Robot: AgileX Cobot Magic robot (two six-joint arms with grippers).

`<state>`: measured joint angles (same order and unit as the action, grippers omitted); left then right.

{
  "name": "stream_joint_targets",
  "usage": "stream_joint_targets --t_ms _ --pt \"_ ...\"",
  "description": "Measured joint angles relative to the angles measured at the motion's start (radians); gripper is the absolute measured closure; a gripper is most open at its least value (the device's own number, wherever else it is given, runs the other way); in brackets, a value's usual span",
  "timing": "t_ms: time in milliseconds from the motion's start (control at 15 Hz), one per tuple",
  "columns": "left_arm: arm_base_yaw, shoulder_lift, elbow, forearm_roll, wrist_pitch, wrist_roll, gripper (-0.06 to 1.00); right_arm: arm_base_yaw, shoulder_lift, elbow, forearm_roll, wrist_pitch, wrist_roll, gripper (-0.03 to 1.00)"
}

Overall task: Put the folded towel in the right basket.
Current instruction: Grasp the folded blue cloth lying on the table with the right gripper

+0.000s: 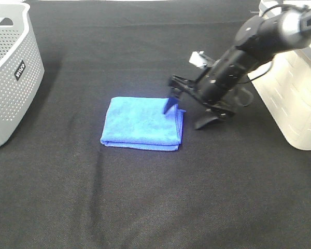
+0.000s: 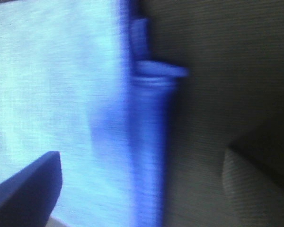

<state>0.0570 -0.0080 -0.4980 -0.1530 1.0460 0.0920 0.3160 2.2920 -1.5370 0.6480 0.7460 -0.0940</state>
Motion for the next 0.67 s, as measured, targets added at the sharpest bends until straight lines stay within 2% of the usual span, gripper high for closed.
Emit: stream_joint_targets --t_ms 200,333,400,467,533,600,667 --pt "0.000 0.000 0.000 0.000 0.000 0.000 -0.03 0.094 0.046 -0.043 0.136 -0.019 -0.037 0.14" --pt "0.000 0.000 0.000 0.000 0.000 0.000 -0.03 0.150 0.070 -0.077 0.161 -0.032 -0.053 0.22" --pt "0.000 0.000 0.000 0.000 0.000 0.000 -0.03 0.165 0.076 -0.082 0.165 -0.047 -0.053 0.29" --pt "0.000 0.000 0.000 0.000 0.000 0.000 -0.03 0.168 0.082 -0.083 0.165 -0.052 -0.053 0.39" --pt "0.000 0.000 0.000 0.000 0.000 0.000 -0.03 0.168 0.092 -0.083 0.159 -0.061 -0.053 0.65" --pt "0.000 0.000 0.000 0.000 0.000 0.000 -0.03 0.168 0.093 -0.083 0.159 -0.062 -0.053 0.77" --pt "0.000 0.000 0.000 0.000 0.000 0.000 -0.03 0.168 0.093 -0.083 0.158 -0.062 -0.053 0.77"
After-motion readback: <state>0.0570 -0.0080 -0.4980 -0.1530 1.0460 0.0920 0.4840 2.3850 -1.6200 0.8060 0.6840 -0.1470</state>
